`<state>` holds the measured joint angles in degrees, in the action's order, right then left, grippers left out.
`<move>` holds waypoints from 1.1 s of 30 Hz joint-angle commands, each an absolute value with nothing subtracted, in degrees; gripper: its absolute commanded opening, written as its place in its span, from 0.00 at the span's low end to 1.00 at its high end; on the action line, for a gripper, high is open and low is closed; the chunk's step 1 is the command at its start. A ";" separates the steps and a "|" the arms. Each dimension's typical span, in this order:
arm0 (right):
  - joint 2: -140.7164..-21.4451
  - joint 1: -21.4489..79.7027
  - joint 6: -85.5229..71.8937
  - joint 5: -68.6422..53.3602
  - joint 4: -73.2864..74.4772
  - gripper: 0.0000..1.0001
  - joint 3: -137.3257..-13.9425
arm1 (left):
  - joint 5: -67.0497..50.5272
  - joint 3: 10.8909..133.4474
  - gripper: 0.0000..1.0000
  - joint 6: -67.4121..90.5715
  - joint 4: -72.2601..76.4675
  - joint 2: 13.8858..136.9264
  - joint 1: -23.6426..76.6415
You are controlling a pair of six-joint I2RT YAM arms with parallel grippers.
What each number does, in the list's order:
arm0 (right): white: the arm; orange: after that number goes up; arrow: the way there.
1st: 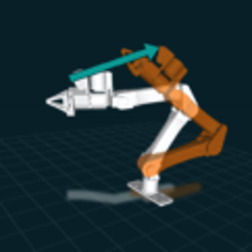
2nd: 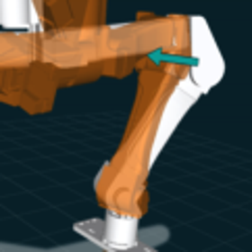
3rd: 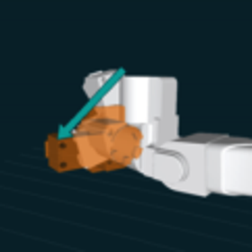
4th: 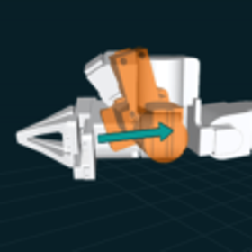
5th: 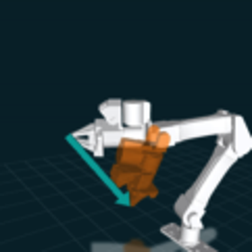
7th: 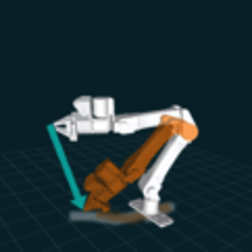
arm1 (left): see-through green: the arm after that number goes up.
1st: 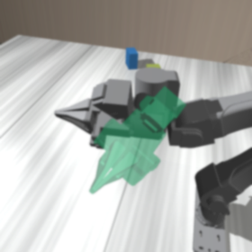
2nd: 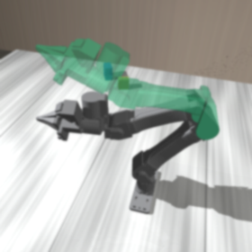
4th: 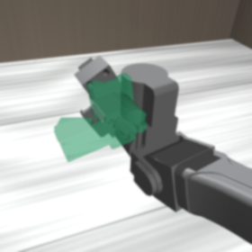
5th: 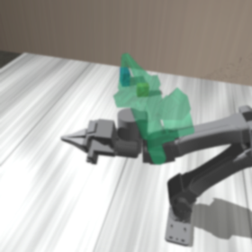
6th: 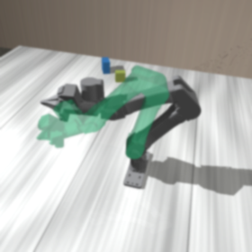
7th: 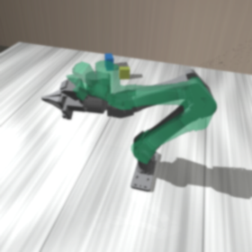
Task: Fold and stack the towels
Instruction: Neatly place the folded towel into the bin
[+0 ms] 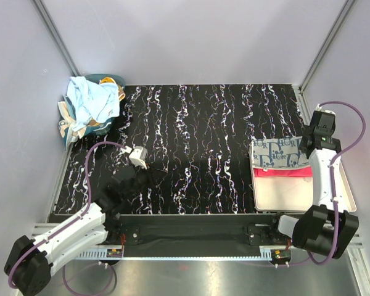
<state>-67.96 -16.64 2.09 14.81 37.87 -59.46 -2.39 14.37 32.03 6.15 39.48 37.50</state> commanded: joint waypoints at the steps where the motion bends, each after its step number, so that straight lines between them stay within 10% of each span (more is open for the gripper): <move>1: -69.16 -17.23 0.88 14.33 35.16 0.00 -61.08 | -2.90 13.62 0.23 32.17 10.02 39.20 37.79; 8: -72.33 -17.84 -1.13 15.12 36.65 0.00 -62.84 | -2.90 13.71 0.24 32.17 10.02 39.46 37.79; 10: -73.99 -17.93 -2.63 15.73 37.44 0.14 -63.37 | -2.99 13.80 0.24 32.08 9.93 39.64 37.79; 14: -75.41 -17.93 -7.03 19.68 38.23 0.70 -64.42 | -2.99 13.80 0.24 32.08 10.02 39.81 37.79; 15: -75.50 -17.93 -7.81 19.95 38.32 0.99 -64.60 | -2.99 13.80 0.24 32.08 9.93 39.73 37.71; 33: -69.53 -8.97 -23.11 10.82 29.10 1.00 -64.96 | 1.30 15.90 0.25 30.41 8.53 41.04 37.79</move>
